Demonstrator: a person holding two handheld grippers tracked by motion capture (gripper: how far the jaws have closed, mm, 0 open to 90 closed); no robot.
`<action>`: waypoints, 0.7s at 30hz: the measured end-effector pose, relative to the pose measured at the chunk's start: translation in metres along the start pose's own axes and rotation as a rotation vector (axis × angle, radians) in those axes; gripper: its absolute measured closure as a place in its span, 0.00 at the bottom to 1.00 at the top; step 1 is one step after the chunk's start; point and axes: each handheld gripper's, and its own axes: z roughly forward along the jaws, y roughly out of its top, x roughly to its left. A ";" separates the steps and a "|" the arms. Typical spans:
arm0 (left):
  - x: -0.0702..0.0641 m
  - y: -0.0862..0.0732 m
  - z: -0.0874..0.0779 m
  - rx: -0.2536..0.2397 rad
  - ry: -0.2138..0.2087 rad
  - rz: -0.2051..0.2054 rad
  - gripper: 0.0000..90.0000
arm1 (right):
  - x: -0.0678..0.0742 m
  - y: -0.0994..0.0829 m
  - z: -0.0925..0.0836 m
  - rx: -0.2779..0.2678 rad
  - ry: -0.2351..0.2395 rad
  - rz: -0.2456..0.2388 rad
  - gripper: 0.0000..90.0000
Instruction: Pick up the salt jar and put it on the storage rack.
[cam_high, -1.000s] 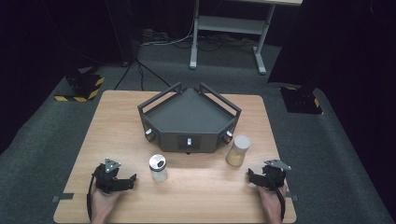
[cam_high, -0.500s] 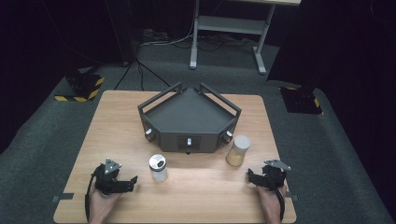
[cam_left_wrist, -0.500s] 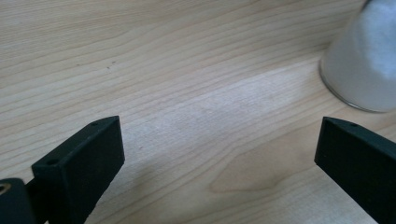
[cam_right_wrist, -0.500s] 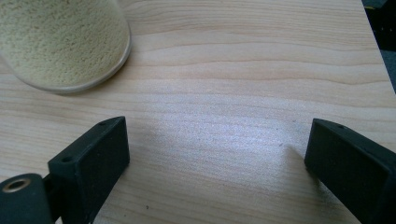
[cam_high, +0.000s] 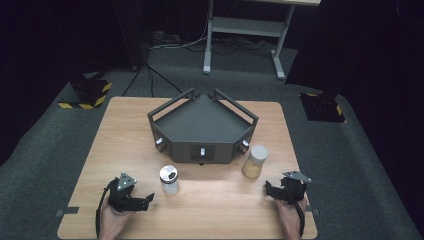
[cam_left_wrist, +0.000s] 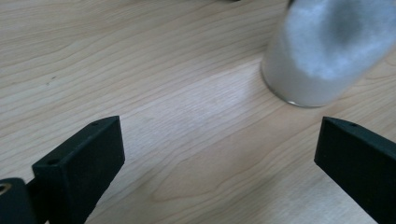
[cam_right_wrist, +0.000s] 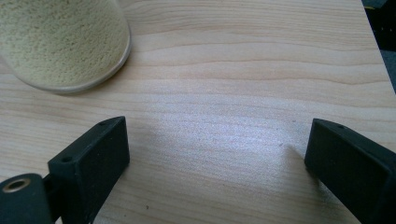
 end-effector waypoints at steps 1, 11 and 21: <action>0.000 0.000 0.000 0.000 0.000 0.000 0.02 | 0.000 0.000 0.000 0.000 0.000 0.000 0.07; -0.007 0.001 0.006 -0.008 -0.043 0.022 0.02 | 0.000 0.000 0.000 0.000 0.000 0.000 0.07; -0.015 0.008 0.014 -0.036 -0.083 0.038 0.03 | 0.000 0.000 0.000 0.000 0.000 0.000 0.07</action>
